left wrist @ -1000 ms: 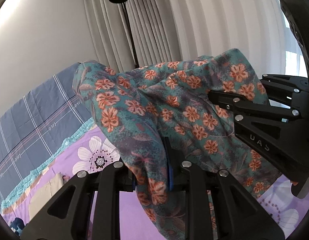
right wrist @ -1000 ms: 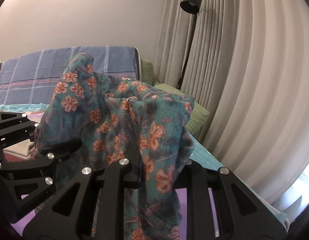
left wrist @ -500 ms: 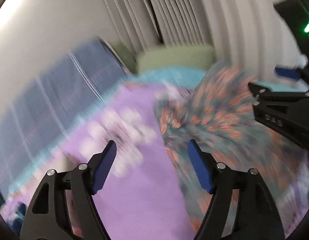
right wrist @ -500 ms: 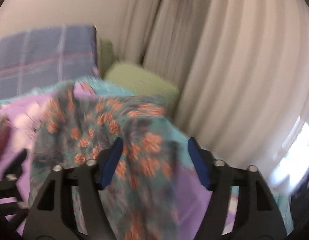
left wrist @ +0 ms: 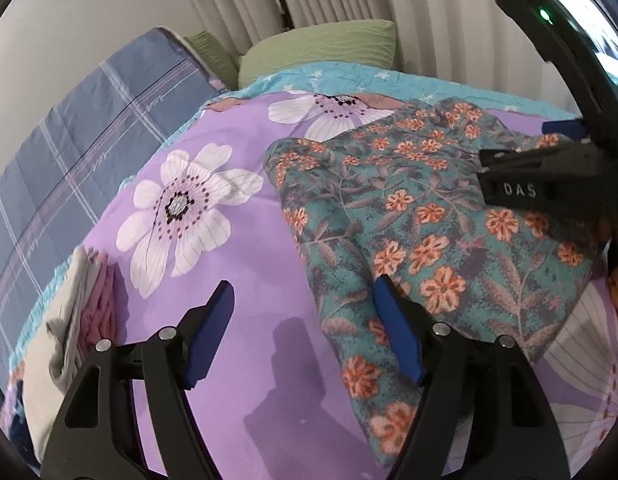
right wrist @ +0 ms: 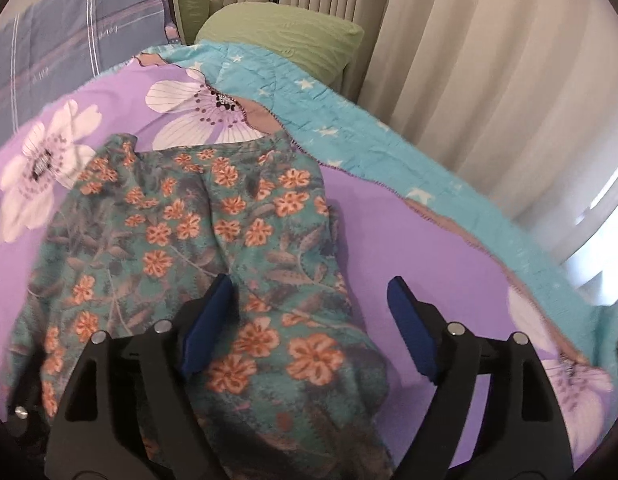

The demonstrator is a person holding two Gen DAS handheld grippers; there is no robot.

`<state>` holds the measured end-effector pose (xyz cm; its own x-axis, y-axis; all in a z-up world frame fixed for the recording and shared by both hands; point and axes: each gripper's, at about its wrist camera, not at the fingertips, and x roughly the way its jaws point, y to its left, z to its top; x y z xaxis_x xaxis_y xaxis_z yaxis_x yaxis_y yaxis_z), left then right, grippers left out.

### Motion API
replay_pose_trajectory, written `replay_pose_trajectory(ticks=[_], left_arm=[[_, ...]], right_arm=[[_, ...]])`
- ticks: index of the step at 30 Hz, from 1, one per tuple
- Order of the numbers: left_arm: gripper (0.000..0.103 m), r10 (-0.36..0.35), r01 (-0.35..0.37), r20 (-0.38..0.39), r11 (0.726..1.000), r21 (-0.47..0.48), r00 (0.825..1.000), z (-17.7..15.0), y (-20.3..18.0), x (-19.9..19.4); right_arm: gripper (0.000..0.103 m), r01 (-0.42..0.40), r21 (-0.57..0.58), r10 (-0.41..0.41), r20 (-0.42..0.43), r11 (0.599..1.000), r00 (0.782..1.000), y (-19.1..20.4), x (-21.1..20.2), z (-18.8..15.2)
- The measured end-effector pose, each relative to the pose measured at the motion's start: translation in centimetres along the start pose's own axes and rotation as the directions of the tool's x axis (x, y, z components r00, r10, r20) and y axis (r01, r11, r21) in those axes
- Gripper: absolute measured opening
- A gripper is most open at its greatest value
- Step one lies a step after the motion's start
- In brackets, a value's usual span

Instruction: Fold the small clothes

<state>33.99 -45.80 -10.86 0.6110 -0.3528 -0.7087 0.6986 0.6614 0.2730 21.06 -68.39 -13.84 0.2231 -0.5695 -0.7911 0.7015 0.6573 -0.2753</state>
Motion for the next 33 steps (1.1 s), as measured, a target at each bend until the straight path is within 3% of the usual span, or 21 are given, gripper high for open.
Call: replay_pose_trajectory(ticks=[3, 8, 9, 12, 17, 19, 21, 25, 33], left_arm=[[0.089, 0.009, -0.009, 0.014, 0.999, -0.051, 1.0, -0.8, 0.7, -1.3], [0.092, -0.056, 0.067, 0.093, 0.992, -0.11, 0.994, -3.1, 1.4, -6.1], [0.098, -0.074, 0.089, 0.118, 0.988, -0.127, 0.99, -3.6, 1.5, -7.4], [0.102, -0.139, 0.181, 0.223, 0.966, -0.185, 0.965, -6.0, 2.0, -12.1], [0.102, -0.147, 0.217, 0.3, 0.952, -0.215, 0.943, -9.3, 2.5, -17.7], [0.102, -0.153, 0.235, 0.3, 0.938, -0.257, 0.941, -10.7, 3.1, -19.8], [0.102, -0.134, 0.223, 0.296, 0.931, -0.288, 0.946, -11.8, 3.4, -21.9], [0.102, -0.039, 0.13, 0.301, 0.949, -0.286, 0.953, -13.7, 3.0, -25.6], [0.102, -0.028, 0.131, 0.369, 0.957, -0.258, 0.929, -17.2, 1.7, -32.9]], right_arm=[[0.081, 0.006, 0.039, -0.008, 0.045, 0.999, 0.999, -1.8, -2.7, -1.0], [0.083, -0.106, 0.078, 0.089, 0.19, 0.991, 0.978, -5.9, -10.4, -6.5], [0.086, -0.113, 0.064, 0.097, 0.207, 0.992, 0.973, -6.3, -11.7, -7.7], [0.092, -0.166, 0.028, 0.152, 0.284, 0.986, 0.947, -7.9, -17.4, -12.7], [0.099, -0.241, 0.084, 0.19, 0.396, 0.967, 0.898, -9.9, -24.8, -18.2], [0.099, -0.25, 0.089, 0.187, 0.436, 0.964, 0.88, -10.0, -27.1, -19.4], [0.099, -0.238, 0.091, 0.17, 0.467, 0.967, 0.868, -9.8, -29.5, -20.7], [0.099, -0.257, 0.067, 0.198, 0.462, 0.964, 0.864, -9.2, -32.5, -21.8], [0.101, -0.261, 0.024, 0.22, 0.467, 0.965, 0.857, -8.3, -37.7, -24.4]])
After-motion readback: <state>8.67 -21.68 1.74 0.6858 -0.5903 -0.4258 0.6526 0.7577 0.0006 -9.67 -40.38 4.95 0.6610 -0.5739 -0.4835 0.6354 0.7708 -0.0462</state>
